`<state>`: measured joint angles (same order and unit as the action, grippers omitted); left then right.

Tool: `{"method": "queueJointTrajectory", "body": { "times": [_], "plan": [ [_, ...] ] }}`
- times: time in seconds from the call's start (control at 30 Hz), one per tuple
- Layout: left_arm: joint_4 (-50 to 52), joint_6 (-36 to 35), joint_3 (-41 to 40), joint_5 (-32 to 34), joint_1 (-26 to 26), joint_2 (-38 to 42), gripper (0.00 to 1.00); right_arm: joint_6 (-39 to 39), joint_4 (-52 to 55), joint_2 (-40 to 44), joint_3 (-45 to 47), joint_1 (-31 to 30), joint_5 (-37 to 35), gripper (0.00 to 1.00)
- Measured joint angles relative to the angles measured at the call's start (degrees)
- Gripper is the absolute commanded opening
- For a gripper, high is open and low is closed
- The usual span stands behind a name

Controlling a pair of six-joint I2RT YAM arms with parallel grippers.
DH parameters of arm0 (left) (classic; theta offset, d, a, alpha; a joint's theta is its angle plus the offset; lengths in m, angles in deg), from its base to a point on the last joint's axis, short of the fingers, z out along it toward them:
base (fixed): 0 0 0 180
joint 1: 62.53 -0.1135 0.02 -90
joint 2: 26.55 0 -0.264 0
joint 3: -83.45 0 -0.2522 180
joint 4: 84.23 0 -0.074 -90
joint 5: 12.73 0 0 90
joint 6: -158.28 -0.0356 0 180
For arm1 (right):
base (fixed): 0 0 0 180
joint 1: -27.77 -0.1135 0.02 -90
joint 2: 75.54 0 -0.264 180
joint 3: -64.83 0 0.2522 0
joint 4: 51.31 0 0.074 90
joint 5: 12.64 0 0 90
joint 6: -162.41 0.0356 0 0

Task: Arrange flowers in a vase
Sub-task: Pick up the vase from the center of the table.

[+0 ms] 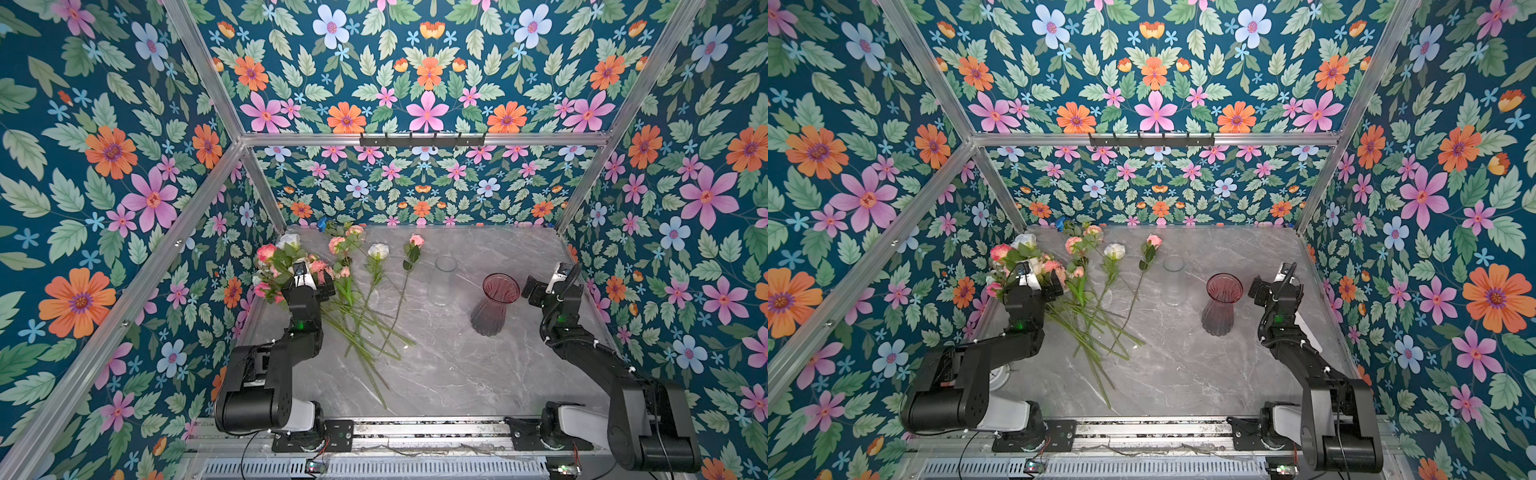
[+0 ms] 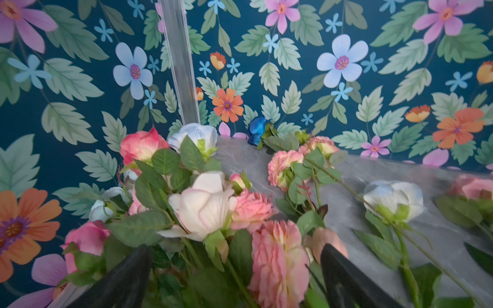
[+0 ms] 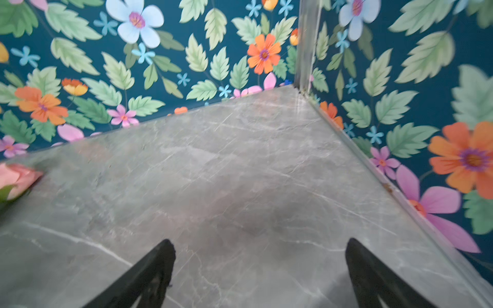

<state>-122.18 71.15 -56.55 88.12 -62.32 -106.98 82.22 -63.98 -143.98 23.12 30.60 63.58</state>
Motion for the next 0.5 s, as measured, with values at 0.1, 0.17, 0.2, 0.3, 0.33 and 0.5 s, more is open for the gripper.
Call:
{"method": "queueJointTrajectory", "body": {
  "times": [0.1, 0.17, 0.2, 0.3, 0.33, 0.5],
  "plan": [
    [4.52, 0.94, 3.21, 1.51, -0.02, 3.19, 1.0, 4.85, 4.13, 1.68, -2.29, 0.0, -6.99, 0.99],
    [7.17, 2.75, 5.6, 2.14, -0.07, 4.96, 1.0, 13.16, 10.88, 2.14, -5.44, 0.13, -13.07, 0.99],
    [9.11, 4.13, 7.28, 2.27, -0.07, 5.81, 1.0, 17.7, 15.17, 2.47, -7.32, 0.74, -14.82, 0.99],
    [12.59, 8.57, 10.71, -0.09, -0.09, 8.46, 1.0, 25.24, 22.49, 3.58, -10.71, 3.98, -15.08, 0.99],
    [13.03, 10.71, 11.1, -1.07, -0.09, 9.49, 1.0, 26.67, 23.82, 3.85, -10.86, 4.26, -14.64, 0.99],
    [18.32, 24.48, 10.8, 1.09, -0.17, 14.47, 1.0, 28.55, 27.93, 6.67, -10.49, 4.5, -9.81, 0.99]
  ]
}}
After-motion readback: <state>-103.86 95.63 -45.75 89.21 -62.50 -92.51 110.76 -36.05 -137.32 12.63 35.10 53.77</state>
